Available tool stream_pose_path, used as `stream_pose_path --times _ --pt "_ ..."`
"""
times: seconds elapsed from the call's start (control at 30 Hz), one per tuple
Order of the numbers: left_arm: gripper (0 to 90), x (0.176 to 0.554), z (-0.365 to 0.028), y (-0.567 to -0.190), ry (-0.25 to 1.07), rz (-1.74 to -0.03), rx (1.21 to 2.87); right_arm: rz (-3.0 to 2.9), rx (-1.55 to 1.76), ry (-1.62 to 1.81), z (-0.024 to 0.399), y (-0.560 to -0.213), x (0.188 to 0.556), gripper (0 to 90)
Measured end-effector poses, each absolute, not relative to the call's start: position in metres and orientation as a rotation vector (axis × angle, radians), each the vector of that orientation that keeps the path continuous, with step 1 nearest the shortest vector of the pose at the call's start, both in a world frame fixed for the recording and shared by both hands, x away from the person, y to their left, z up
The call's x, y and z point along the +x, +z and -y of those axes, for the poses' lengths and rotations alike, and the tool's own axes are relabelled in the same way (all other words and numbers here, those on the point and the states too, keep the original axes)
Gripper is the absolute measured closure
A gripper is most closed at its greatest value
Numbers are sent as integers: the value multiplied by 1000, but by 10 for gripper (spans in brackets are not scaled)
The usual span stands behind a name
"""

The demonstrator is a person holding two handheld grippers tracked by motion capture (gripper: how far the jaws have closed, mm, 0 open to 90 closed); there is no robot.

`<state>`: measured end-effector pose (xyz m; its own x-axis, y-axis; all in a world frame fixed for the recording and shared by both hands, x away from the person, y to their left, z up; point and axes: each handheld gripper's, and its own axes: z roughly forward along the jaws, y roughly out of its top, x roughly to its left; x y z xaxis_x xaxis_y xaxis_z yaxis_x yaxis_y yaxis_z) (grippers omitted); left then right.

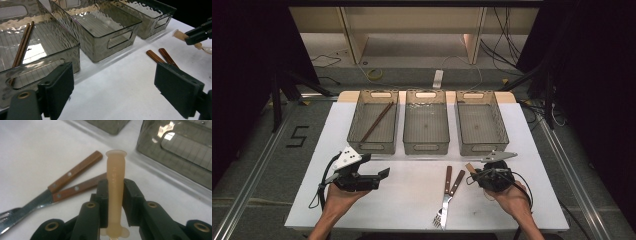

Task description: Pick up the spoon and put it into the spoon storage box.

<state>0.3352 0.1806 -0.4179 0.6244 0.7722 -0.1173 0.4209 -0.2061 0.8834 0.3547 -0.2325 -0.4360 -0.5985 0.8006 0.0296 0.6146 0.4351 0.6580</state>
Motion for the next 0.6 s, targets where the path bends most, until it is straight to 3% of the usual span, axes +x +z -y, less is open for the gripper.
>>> stream_pose_path --times 0.6 --pt "158 335 -183 -417 446 -957 1816 -2342 1184 1016 223 -418 371 764"
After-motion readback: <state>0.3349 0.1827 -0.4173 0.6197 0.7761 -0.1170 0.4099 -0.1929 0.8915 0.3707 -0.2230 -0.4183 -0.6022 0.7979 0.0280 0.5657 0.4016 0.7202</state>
